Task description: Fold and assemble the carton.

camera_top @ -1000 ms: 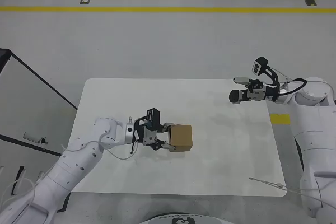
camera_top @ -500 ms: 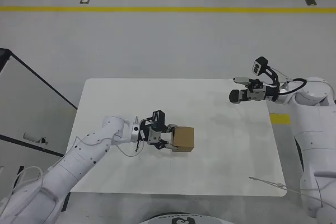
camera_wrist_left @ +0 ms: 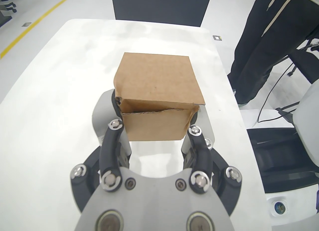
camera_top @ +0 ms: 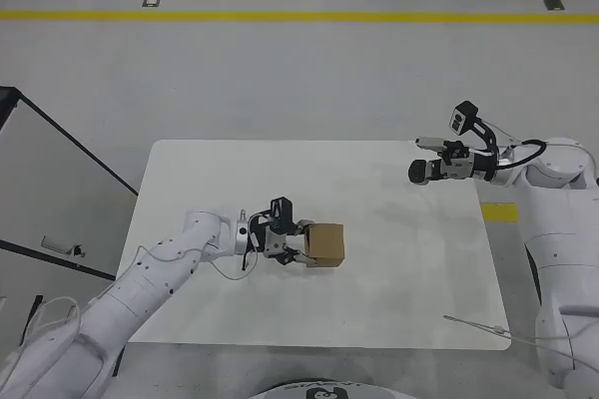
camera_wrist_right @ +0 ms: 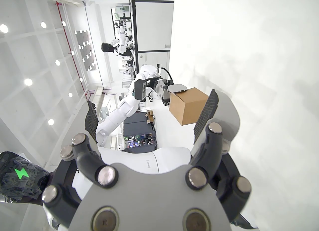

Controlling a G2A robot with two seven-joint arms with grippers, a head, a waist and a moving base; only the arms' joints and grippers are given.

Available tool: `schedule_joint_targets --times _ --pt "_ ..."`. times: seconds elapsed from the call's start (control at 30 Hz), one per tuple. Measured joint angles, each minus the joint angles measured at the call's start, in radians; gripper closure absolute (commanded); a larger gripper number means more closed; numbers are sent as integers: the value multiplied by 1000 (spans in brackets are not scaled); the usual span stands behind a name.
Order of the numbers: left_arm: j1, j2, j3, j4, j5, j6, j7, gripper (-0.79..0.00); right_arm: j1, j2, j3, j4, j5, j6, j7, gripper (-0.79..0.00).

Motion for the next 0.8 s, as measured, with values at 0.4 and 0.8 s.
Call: schedule_joint_targets --times 0.4,0.8 --pt "-78 -75 104 205 120 -20 240 0 0 0 0 0 0 0 0 -785" --pt "-116 -128 173 359 224 2 399 0 0 0 0 0 0 0 0 -785"
